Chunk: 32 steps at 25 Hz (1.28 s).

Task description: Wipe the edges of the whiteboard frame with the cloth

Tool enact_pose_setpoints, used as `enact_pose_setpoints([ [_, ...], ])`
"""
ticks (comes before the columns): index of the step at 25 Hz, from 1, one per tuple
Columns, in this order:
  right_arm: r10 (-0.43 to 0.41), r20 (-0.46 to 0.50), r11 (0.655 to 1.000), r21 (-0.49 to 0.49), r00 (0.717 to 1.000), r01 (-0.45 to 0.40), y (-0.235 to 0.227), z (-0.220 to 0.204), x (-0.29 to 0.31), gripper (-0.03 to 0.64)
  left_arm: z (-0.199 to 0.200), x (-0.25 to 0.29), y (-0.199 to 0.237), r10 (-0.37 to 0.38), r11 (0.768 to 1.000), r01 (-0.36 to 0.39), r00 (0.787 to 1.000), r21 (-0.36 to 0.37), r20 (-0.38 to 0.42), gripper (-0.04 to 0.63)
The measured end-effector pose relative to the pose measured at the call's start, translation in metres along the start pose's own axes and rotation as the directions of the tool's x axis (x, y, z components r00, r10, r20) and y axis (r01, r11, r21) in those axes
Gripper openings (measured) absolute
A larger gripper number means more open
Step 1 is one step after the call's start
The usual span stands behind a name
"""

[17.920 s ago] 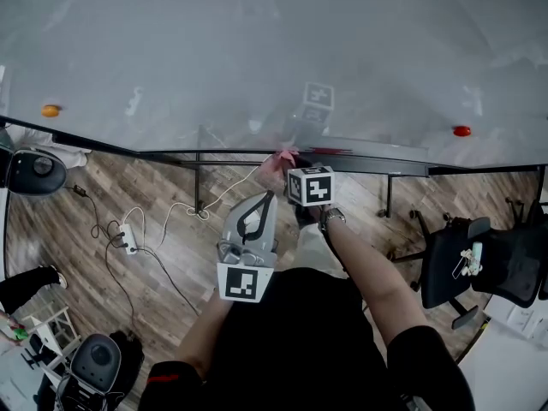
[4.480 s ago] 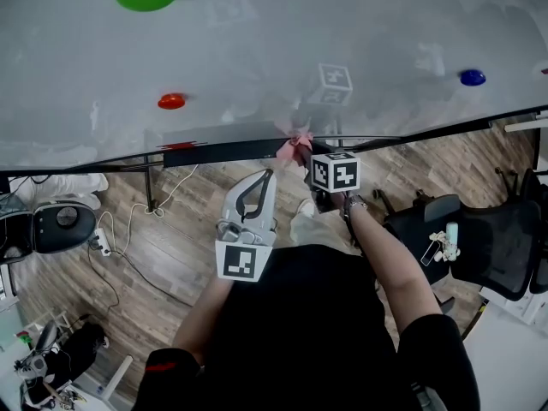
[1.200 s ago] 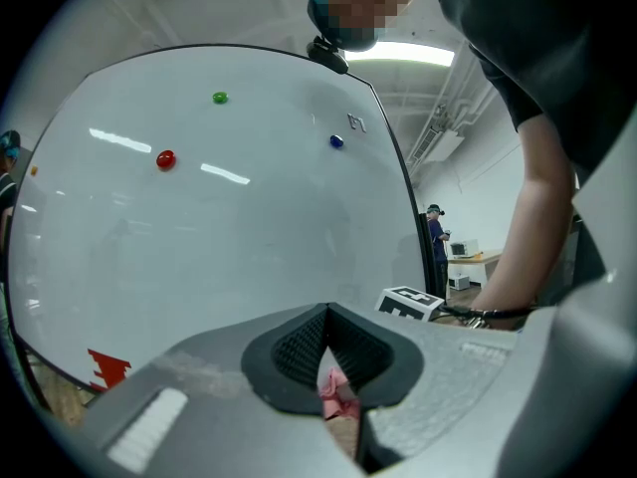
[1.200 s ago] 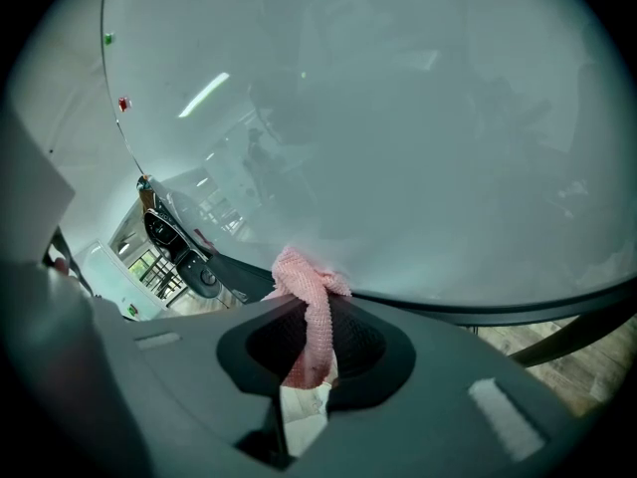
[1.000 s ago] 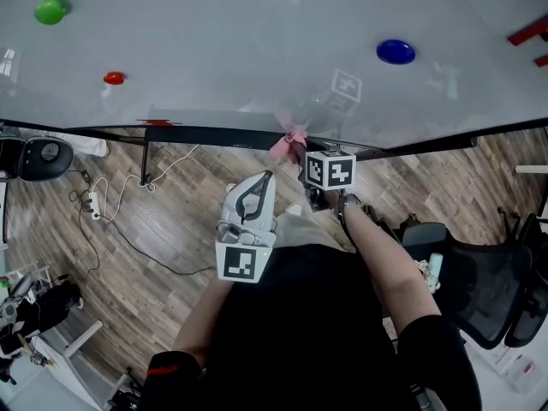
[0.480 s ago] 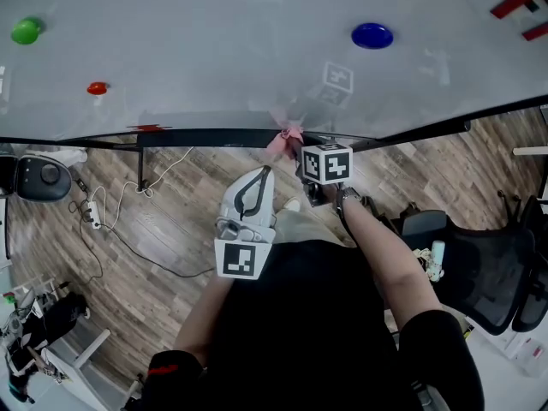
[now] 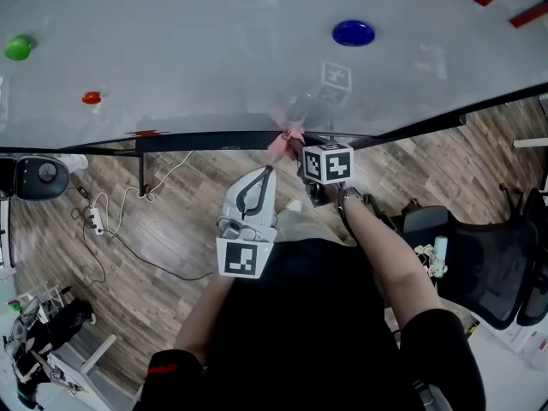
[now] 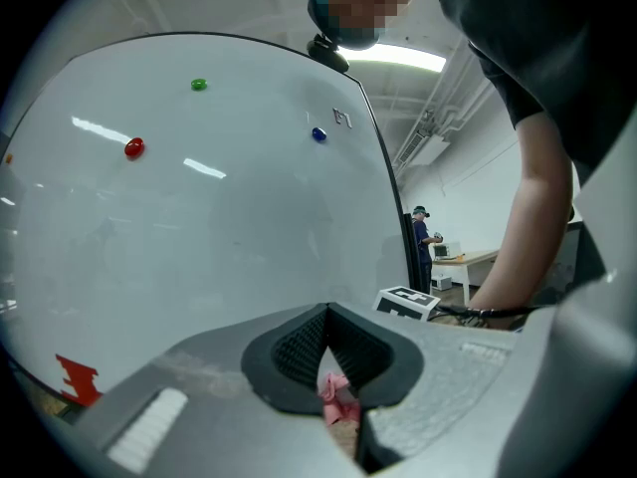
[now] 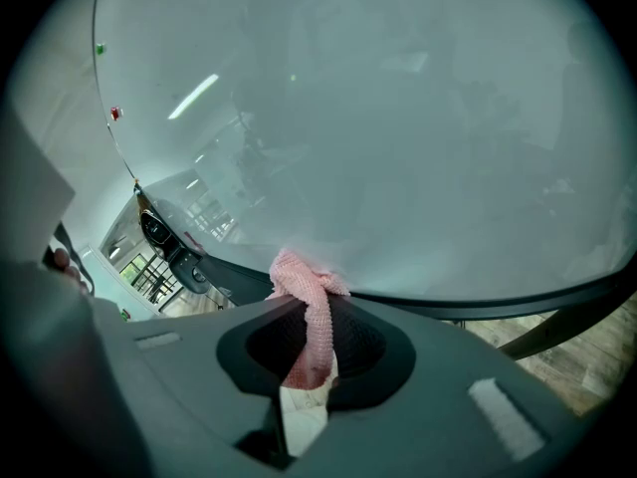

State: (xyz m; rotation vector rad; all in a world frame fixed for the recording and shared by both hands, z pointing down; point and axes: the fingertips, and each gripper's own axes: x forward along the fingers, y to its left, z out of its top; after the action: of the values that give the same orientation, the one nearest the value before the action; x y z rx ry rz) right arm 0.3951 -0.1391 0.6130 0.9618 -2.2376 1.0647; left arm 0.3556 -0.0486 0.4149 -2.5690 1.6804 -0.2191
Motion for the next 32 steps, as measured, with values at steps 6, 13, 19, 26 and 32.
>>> enact_pose_setpoints([
  [6, -0.008, 0.009, 1.0, 0.007, 1.0, 0.008, -0.007, 0.001, -0.006, 0.058, 0.001, 0.004, -0.004, -0.023, 1.0, 0.023, 1.0, 0.019, 0.006, 0.0],
  [13, -0.015, 0.011, 1.0, 0.02, 1.0, 0.015, -0.015, -0.002, -0.01, 0.058, 0.0, 0.01, -0.012, -0.047, 0.999, 0.047, 0.999, 0.006, 0.005, 0.0],
  [19, -0.027, 0.018, 0.999, 0.037, 0.999, 0.026, -0.023, -0.001, -0.016, 0.058, -0.003, 0.014, -0.014, -0.058, 0.998, 0.058, 0.998, -0.008, -0.01, 0.0],
  [26, -0.046, 0.027, 0.998, 0.052, 0.999, 0.044, -0.034, -0.001, -0.023, 0.058, 0.0, 0.021, -0.022, -0.087, 0.996, 0.087, 0.996, 0.01, 0.0, 0.0],
  [32, -0.057, 0.034, 0.997, 0.06, 0.998, 0.055, -0.043, -0.003, -0.032, 0.058, 0.003, 0.022, -0.031, -0.098, 0.995, 0.098, 0.995, 0.005, 0.008, 0.0],
])
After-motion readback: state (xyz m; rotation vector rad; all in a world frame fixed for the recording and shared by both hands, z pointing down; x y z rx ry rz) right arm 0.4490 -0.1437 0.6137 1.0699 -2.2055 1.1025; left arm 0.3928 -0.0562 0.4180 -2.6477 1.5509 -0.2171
